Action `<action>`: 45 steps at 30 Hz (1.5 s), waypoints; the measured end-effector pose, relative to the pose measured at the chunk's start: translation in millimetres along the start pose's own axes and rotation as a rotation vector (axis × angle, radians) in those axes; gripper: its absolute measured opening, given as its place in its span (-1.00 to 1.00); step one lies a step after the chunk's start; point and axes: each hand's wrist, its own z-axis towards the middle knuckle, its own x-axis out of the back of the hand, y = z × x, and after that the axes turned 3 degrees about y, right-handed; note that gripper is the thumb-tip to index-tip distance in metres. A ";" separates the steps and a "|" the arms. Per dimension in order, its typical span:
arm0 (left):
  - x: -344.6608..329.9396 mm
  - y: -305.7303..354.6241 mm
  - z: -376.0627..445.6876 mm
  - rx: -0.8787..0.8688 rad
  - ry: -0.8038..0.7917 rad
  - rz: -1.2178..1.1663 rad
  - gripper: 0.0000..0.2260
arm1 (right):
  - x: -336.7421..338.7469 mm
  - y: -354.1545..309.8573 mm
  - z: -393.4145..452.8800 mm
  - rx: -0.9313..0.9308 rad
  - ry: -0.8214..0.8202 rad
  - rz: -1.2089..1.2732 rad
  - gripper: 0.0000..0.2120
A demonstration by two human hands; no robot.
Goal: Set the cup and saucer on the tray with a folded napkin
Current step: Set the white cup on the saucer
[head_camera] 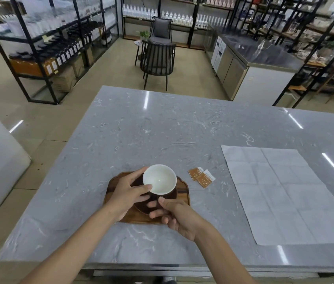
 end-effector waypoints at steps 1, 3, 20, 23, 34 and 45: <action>0.7 -0.3 -0.4 0.003 0.005 0.005 -0.51 | -0.4 0.3 0.7 -0.003 -0.003 0.004 -0.64; 1.3 -0.9 -1.6 0.006 0.010 0.015 -0.50 | -0.3 1.8 2.5 -0.012 -0.012 0.017 -0.65; 7.9 -9.5 -11.4 0.002 0.039 0.033 -0.51 | 1.8 18.2 11.4 -0.038 -0.079 -0.001 -0.63; 11.9 -9.9 -12.5 0.009 0.051 0.030 -0.47 | -6.0 16.1 6.5 -0.015 -0.037 -0.052 -0.60; 25.3 -16.6 -6.8 -0.008 0.009 0.144 -0.36 | 16.9 7.6 -2.3 0.346 0.564 -0.363 -0.76; 33.9 -14.1 -11.3 -0.075 -0.087 0.345 -0.41 | 10.0 4.6 12.7 0.475 0.324 -0.409 -0.60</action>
